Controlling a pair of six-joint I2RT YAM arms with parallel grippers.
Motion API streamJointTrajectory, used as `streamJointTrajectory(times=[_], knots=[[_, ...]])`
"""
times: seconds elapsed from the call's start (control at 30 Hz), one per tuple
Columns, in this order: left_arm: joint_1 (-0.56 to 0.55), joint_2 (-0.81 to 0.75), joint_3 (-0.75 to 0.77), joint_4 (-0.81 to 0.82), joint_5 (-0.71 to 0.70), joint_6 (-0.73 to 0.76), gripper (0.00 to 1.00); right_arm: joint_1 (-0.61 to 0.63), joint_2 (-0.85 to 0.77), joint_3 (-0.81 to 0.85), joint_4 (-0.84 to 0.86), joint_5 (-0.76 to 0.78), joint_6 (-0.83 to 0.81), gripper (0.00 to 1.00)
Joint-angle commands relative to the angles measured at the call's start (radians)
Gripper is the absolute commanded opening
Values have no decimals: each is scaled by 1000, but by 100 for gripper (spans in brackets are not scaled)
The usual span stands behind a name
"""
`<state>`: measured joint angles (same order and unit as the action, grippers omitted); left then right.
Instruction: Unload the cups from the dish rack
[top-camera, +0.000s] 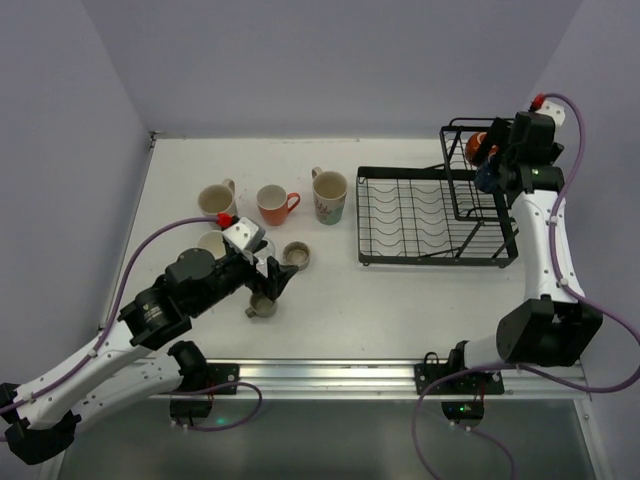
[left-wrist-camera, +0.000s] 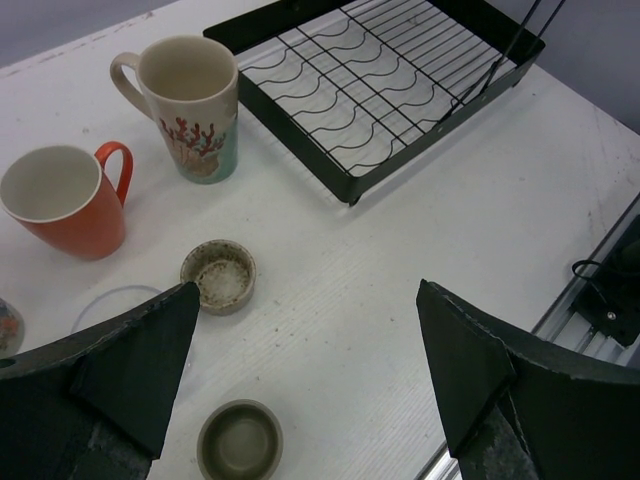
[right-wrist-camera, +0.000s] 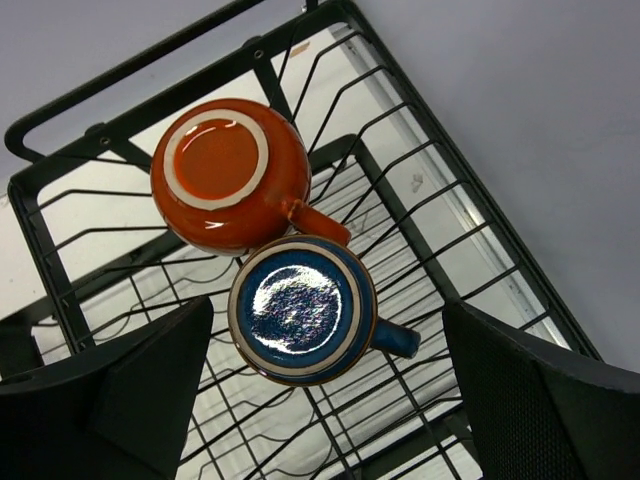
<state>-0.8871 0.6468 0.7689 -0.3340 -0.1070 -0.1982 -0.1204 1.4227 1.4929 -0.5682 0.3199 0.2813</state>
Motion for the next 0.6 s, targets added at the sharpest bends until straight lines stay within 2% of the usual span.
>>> streamJointTrajectory(times=[0.0, 0.27, 0.43, 0.57], knots=[[-3, -10, -14, 38, 16, 17, 94, -10, 18, 38, -15, -68, -33, 99], [-3, -4, -16, 36, 3, 19, 95, -12, 93, 55, -19, -81, -44, 99], [0, 8, -17, 35, -6, 19, 94, -12, 119, 69, -21, -85, -33, 91], [-1, 16, -17, 36, -10, 17, 94, -10, 119, 61, -15, -68, -36, 78]])
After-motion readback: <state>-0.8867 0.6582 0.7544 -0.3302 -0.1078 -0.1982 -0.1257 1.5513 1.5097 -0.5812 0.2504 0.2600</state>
